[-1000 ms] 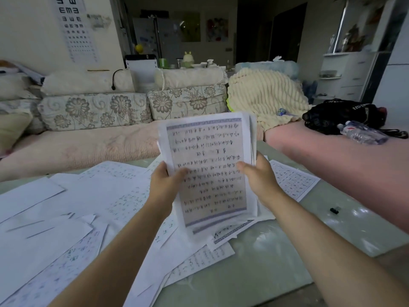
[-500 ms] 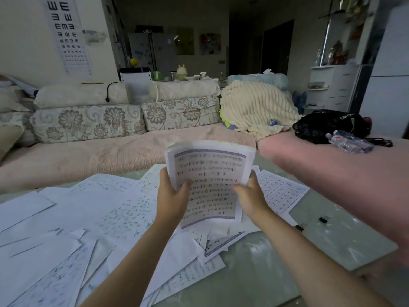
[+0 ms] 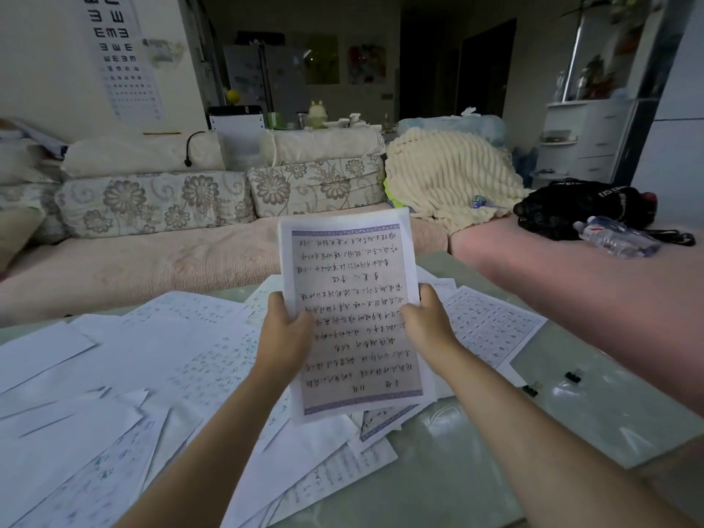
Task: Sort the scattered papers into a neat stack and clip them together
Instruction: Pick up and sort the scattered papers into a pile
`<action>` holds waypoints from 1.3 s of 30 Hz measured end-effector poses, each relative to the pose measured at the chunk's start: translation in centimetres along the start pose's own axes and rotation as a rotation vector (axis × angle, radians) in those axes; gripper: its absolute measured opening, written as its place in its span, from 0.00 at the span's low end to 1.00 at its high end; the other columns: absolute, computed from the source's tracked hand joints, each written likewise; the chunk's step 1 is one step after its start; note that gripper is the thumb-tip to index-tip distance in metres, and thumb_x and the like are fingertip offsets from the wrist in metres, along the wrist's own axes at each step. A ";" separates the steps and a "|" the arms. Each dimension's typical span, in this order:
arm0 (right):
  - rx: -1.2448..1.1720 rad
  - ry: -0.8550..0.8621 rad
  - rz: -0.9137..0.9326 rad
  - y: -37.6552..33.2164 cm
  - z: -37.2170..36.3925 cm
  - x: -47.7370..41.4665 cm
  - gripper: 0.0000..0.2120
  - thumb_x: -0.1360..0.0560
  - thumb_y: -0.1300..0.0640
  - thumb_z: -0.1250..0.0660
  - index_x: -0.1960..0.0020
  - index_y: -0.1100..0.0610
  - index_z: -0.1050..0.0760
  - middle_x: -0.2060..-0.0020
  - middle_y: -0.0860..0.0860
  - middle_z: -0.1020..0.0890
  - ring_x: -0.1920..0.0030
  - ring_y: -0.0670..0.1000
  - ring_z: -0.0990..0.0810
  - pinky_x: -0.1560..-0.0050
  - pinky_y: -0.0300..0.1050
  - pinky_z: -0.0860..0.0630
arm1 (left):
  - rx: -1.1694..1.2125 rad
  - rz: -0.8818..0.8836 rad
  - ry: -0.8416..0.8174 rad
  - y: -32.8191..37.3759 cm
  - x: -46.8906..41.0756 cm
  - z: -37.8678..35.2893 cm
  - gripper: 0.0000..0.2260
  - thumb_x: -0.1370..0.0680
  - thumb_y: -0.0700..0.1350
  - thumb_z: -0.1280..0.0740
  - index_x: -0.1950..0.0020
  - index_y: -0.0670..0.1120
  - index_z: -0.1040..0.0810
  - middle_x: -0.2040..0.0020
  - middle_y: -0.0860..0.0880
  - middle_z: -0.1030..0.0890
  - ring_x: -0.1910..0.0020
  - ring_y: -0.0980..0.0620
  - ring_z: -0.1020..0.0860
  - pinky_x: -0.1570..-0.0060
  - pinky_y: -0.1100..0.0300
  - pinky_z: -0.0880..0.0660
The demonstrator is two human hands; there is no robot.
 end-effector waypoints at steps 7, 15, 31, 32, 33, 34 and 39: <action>0.268 -0.373 -0.178 2.8 -7.4 2.4 0.11 0.22 0.64 0.42 0.43 0.57 0.26 0.48 0.54 0.20 0.52 0.53 0.21 0.51 0.48 0.21 | -0.430 0.238 -0.134 -6.8 -0.2 5.4 0.10 0.24 0.45 0.37 0.45 0.45 0.28 0.54 0.48 0.22 0.58 0.49 0.21 0.62 0.54 0.23; 0.654 -0.570 -0.093 3.0 -15.5 5.4 0.06 0.25 0.64 0.41 0.59 0.56 0.32 0.61 0.51 0.27 0.63 0.51 0.27 0.67 0.42 0.34 | -0.886 0.379 -0.159 -12.5 1.6 12.7 0.16 0.24 0.48 0.35 0.40 0.41 0.27 0.50 0.46 0.26 0.55 0.47 0.25 0.62 0.57 0.28; 1.032 -0.140 -0.008 8.1 2.8 -1.7 0.34 0.28 0.37 0.32 0.27 0.49 0.34 0.30 0.53 0.32 0.29 0.57 0.36 0.33 0.52 0.33 | -0.676 -0.309 -0.402 -3.2 -1.6 -8.0 0.18 0.22 0.49 0.35 0.33 0.50 0.27 0.37 0.47 0.24 0.37 0.47 0.29 0.38 0.50 0.28; 1.054 -0.150 -0.049 9.1 4.0 -1.9 0.39 0.30 0.34 0.32 0.25 0.49 0.37 0.28 0.54 0.34 0.28 0.57 0.38 0.32 0.52 0.36 | -0.698 -0.335 -0.455 -3.0 -1.4 -10.2 0.18 0.22 0.49 0.35 0.32 0.51 0.27 0.36 0.47 0.25 0.36 0.47 0.30 0.37 0.50 0.30; 1.066 -0.177 -0.088 10.2 5.0 -2.1 0.43 0.32 0.31 0.32 0.24 0.49 0.40 0.27 0.54 0.36 0.27 0.58 0.40 0.31 0.52 0.37 | -0.724 -0.356 -0.507 -2.9 -1.3 -12.2 0.19 0.22 0.50 0.35 0.31 0.51 0.29 0.34 0.48 0.26 0.34 0.47 0.31 0.35 0.50 0.31; 1.068 -0.214 -0.113 11.1 5.7 -2.2 0.45 0.33 0.29 0.33 0.24 0.50 0.41 0.26 0.55 0.37 0.26 0.58 0.40 0.30 0.53 0.38 | -0.747 -0.371 -0.549 -2.9 -1.1 -14.0 0.20 0.22 0.51 0.35 0.30 0.51 0.30 0.32 0.48 0.28 0.32 0.47 0.33 0.33 0.51 0.33; 0.990 -0.220 -0.016 12.6 7.2 -3.6 0.33 0.31 0.33 0.32 0.32 0.50 0.30 0.34 0.49 0.25 0.34 0.55 0.27 0.36 0.51 0.29 | -0.788 -0.402 -0.671 -3.3 -0.6 -20.4 0.29 0.23 0.58 0.35 0.24 0.53 0.37 0.23 0.51 0.37 0.25 0.50 0.40 0.26 0.52 0.41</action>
Point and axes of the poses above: each hand's wrist, its own x-axis away from the middle knuckle, its own z-axis out of the back of the hand, y = z × x, the point moved 5 cm from there along -x, towards the middle knuckle
